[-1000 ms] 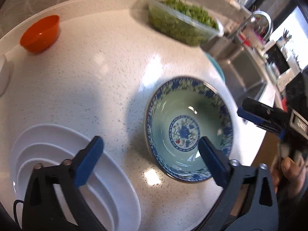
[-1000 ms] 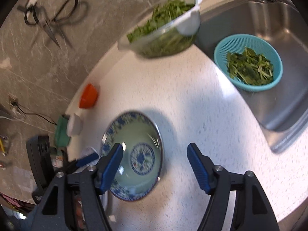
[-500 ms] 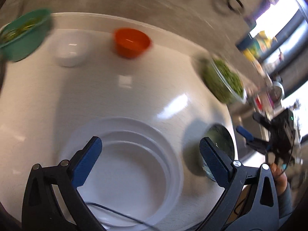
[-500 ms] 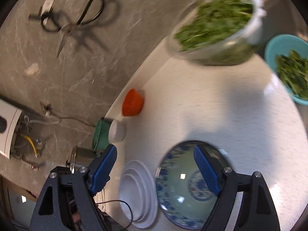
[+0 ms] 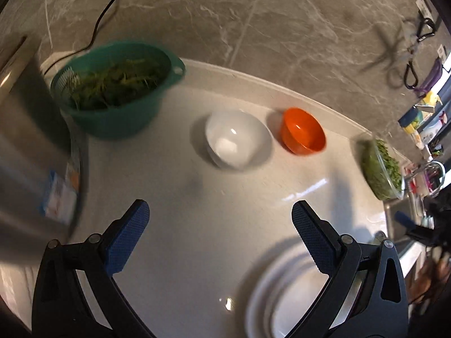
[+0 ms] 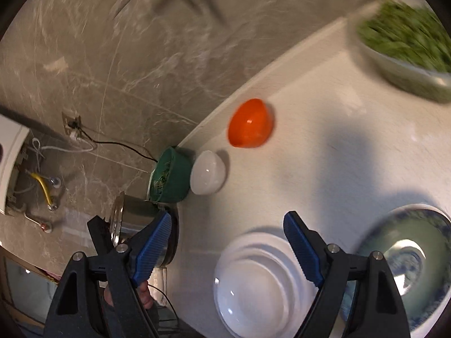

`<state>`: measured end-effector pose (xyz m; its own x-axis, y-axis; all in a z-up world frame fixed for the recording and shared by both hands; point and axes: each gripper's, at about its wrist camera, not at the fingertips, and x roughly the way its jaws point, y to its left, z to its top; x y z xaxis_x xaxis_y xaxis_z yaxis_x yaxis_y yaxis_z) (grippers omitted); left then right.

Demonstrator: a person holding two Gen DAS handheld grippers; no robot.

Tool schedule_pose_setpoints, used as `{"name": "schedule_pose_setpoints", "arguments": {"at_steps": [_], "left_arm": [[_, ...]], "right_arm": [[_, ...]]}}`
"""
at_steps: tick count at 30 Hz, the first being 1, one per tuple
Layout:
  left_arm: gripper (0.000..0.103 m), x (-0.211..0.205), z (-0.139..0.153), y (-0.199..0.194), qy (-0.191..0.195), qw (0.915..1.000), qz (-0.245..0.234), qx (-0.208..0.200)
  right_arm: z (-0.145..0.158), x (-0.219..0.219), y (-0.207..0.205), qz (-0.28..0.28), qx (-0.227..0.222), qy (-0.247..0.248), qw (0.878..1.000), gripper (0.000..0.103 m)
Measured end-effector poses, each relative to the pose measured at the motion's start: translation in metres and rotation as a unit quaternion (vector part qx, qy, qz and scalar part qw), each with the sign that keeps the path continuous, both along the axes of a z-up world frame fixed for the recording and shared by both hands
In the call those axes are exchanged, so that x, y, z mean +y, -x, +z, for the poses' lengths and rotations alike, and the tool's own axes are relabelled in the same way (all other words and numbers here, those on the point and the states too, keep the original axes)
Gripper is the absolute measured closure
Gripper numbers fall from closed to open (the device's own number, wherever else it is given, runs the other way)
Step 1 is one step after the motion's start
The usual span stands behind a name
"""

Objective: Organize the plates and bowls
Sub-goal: 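Open both tools and move them to the small white bowl, then close the left tool on the small white bowl rim while the right tool grips it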

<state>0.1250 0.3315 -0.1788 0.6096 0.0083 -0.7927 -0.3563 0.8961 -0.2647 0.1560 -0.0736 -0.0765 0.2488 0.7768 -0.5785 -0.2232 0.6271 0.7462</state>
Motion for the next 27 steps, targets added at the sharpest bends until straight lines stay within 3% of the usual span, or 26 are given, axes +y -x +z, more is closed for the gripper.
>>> {"name": "schedule_pose_setpoints", "arguments": {"at_steps": [6,13,21,25,27], "left_arm": [[0.002,0.034,-0.020,-0.052,-0.025,0.9994,-0.015,0.016],[0.005,0.054,-0.057,-0.103,0.009,0.9987,-0.036,0.035],[0.038,0.073,-0.085,-0.142,0.031,0.9971,-0.038,0.057],[0.057,0.080,-0.095,-0.154,0.039,0.9963,-0.042,0.064],[0.059,0.083,-0.100,-0.159,0.043,0.9957,-0.039,0.072]], "right_arm": [[0.013,0.079,-0.032,0.021,-0.021,0.049,0.998,0.018],[-0.031,0.163,-0.076,0.053,0.036,0.078,0.995,0.027],[-0.073,0.215,-0.107,0.074,0.068,0.126,0.987,0.029],[-0.086,0.227,-0.111,0.082,0.072,0.139,0.984,0.042],[-0.087,0.231,-0.112,0.086,0.067,0.153,0.982,0.046]]}}
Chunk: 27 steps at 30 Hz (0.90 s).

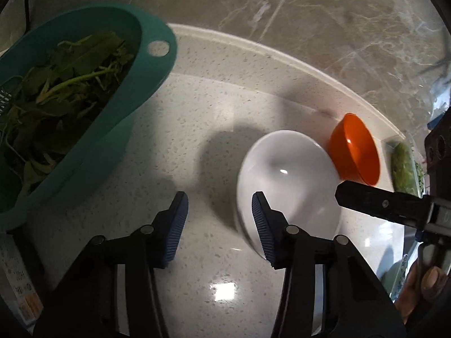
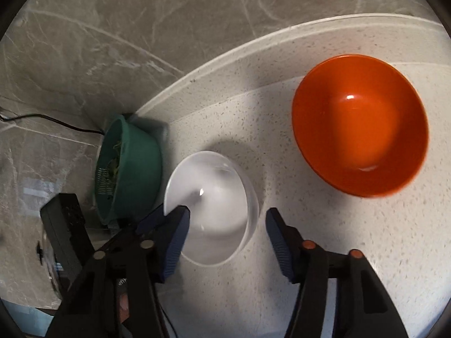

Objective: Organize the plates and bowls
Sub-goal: 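Close the left tool on the small white bowl rim while the right tool grips it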

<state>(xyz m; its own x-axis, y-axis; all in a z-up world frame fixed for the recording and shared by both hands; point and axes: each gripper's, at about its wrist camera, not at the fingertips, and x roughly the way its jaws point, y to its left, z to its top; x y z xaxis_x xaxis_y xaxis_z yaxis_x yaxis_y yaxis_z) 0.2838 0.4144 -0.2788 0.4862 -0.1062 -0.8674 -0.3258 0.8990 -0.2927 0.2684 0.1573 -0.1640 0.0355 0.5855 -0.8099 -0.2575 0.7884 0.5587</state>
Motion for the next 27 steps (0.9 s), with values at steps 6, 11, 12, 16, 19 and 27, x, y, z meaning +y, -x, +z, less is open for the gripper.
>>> {"name": "schedule_pose_setpoints", "arguments": {"at_steps": [6,11,12,16,19,27], "left_arm": [[0.059,0.005,-0.011,-0.010,0.006,0.9999,-0.010,0.007],[0.076,0.000,-0.013,-0.015,0.006,0.9998,-0.017,0.009],[0.080,0.000,-0.014,-0.017,0.006,0.9998,-0.019,0.010],[0.091,-0.006,-0.017,-0.023,0.016,0.9991,-0.036,0.014],[0.095,-0.009,-0.020,-0.021,0.032,0.9984,-0.042,0.019],[0.095,-0.013,-0.021,-0.014,0.031,0.9983,-0.042,0.025]], "right_arm": [[-0.009,0.007,-0.007,0.002,0.002,0.023,1.000,0.051],[-0.020,0.006,-0.011,0.006,0.016,0.033,0.999,0.065],[-0.021,0.007,-0.011,0.008,0.017,0.034,0.999,0.069],[-0.023,0.012,-0.011,0.021,0.017,0.032,0.999,0.087],[-0.026,0.014,-0.011,0.024,0.024,0.027,0.999,0.087],[-0.028,0.018,-0.008,0.020,0.035,0.019,0.999,0.086]]}}
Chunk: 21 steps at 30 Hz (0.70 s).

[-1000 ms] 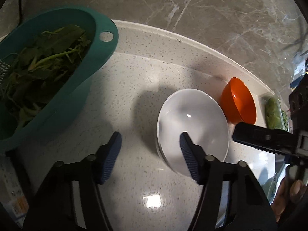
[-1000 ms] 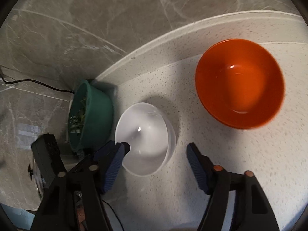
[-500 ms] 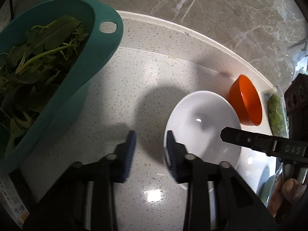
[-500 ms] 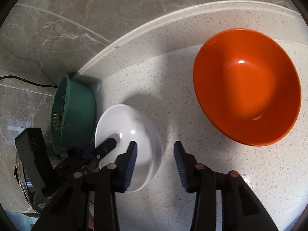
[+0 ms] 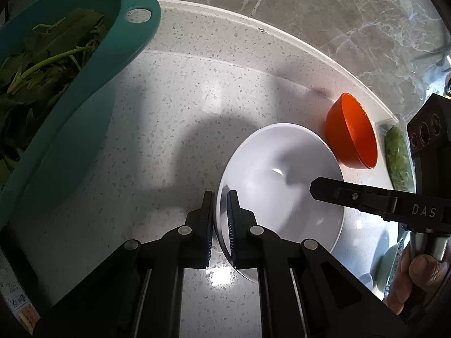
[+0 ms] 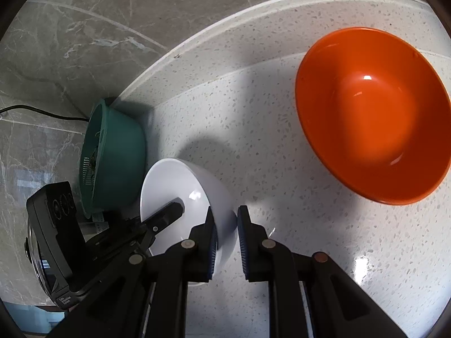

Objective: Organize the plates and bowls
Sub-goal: 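Close the left tool on the small white bowl rim while the right tool grips it, then carry the small white bowl with both tools and lower it into the patterned bowl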

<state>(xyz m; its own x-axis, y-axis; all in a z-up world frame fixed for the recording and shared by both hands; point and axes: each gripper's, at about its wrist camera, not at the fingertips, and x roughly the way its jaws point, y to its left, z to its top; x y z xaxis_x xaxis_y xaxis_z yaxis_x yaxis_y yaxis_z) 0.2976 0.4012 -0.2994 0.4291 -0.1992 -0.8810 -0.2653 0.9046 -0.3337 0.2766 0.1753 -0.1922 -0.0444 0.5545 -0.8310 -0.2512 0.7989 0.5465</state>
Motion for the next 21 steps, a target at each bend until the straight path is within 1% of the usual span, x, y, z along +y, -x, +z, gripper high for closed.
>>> {"name": "schedule_pose_setpoints", "arguments": {"at_steps": [7,13,17,21], "left_arm": [[0.095,-0.004,0.013,0.009,0.000,1.0000,-0.001,-0.004],[0.095,-0.015,0.027,0.011,-0.004,0.9999,-0.012,-0.009],[0.095,-0.026,0.043,0.014,-0.006,0.9996,-0.024,-0.016],[0.095,-0.041,0.064,0.018,-0.015,0.9986,-0.039,-0.030]], "right_arm": [[0.008,-0.002,0.004,-0.005,-0.003,-0.004,1.000,0.086],[0.021,-0.017,0.010,-0.014,-0.011,-0.010,1.000,0.086],[0.031,-0.027,0.013,-0.020,-0.018,-0.014,1.000,0.086],[0.051,-0.042,0.020,-0.030,-0.034,-0.021,0.999,0.086]]}}
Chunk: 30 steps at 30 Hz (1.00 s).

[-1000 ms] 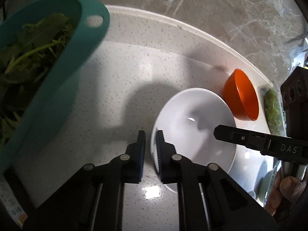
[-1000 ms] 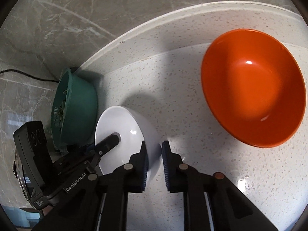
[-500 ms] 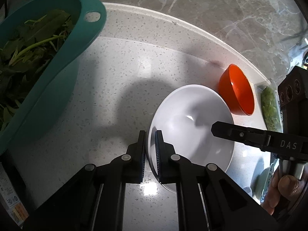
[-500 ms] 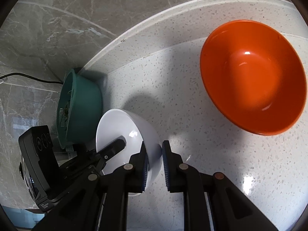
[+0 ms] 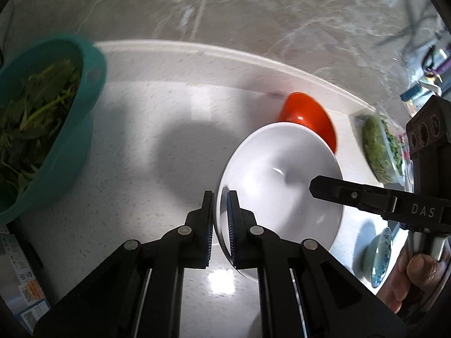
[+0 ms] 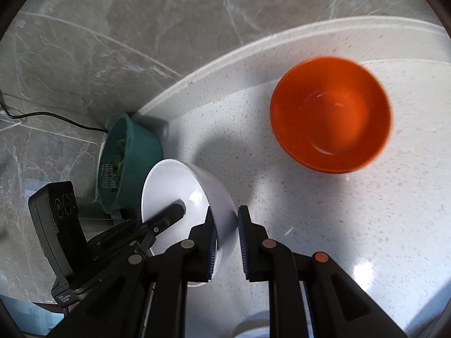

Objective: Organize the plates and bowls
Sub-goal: 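Carry the small white bowl with both tools and lower it into the patterned bowl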

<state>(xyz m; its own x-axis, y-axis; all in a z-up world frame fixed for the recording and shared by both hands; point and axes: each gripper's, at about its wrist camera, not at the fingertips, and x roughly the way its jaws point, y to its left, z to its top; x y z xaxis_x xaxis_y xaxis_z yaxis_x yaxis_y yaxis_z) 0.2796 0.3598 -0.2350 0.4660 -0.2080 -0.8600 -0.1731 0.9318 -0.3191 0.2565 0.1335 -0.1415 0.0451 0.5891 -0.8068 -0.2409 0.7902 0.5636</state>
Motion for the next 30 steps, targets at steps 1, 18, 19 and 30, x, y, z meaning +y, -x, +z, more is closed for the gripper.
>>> {"name": "schedule_pose_setpoints", "arguments": {"at_steps": [1,18,19,30], "left_arm": [[0.095,-0.004,0.006,0.002,-0.001,1.0000,-0.004,-0.004],[0.095,-0.119,0.074,0.032,-0.009,0.9961,-0.081,-0.034],[0.095,-0.130,0.077,0.033,-0.009,0.9955,-0.088,-0.035],[0.094,-0.262,0.094,0.048,-0.016,0.9847,-0.170,-0.036]], "right_arm": [[0.006,-0.004,0.002,-0.003,-0.005,-0.001,1.000,0.086],[0.057,-0.106,0.046,-0.066,-0.041,-0.030,0.997,0.085],[0.058,-0.114,0.049,-0.070,-0.042,-0.031,0.996,0.085],[0.072,-0.230,0.094,-0.140,-0.057,-0.038,0.988,0.085]]}}
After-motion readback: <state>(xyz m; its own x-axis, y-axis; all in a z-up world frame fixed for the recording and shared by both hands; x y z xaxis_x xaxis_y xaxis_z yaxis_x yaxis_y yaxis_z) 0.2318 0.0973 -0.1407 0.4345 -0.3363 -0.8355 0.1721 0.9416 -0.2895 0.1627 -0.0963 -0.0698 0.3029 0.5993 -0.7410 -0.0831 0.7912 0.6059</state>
